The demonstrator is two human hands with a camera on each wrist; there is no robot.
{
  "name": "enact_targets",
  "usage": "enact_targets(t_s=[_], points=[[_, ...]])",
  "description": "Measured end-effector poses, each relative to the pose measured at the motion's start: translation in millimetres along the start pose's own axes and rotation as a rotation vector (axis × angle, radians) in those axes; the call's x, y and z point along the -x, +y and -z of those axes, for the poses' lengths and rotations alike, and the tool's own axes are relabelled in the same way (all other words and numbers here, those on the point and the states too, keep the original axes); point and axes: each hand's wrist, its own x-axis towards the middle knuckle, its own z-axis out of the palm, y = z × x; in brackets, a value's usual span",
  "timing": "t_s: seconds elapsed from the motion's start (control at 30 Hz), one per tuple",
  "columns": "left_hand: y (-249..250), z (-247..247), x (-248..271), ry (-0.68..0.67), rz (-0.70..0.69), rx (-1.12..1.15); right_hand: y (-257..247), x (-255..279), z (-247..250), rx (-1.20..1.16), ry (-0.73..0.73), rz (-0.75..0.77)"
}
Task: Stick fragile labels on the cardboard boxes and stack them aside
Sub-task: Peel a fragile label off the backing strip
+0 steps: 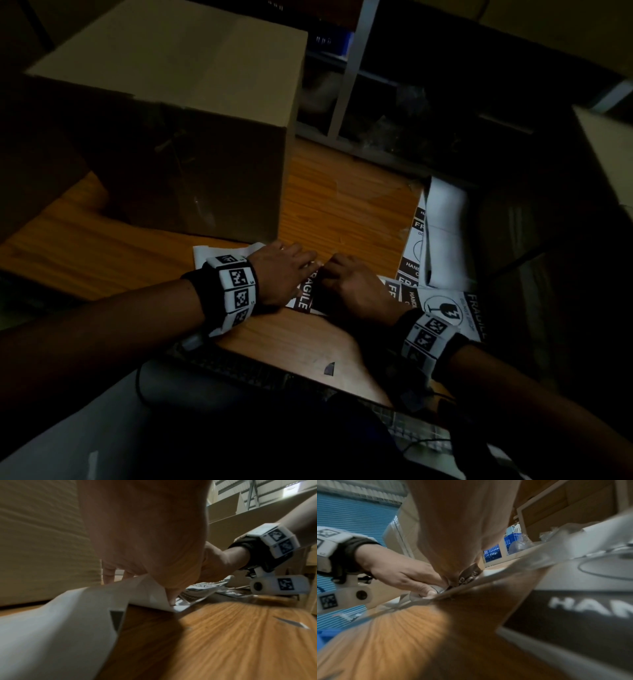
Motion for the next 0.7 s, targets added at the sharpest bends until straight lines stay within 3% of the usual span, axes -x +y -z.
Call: enact_targets(t_s=[0.47, 0.7], points=[[-2.1, -0.2, -0.4, 0.018, -0.022, -0.006, -4.0, 18.7, -0.9, -0.181, 0.183, -0.081], [4.7, -7.2, 4.6, 0.098, 0.045, 0.032, -21.9, 26.7, 14.0, -0.398, 0.349, -0.345]])
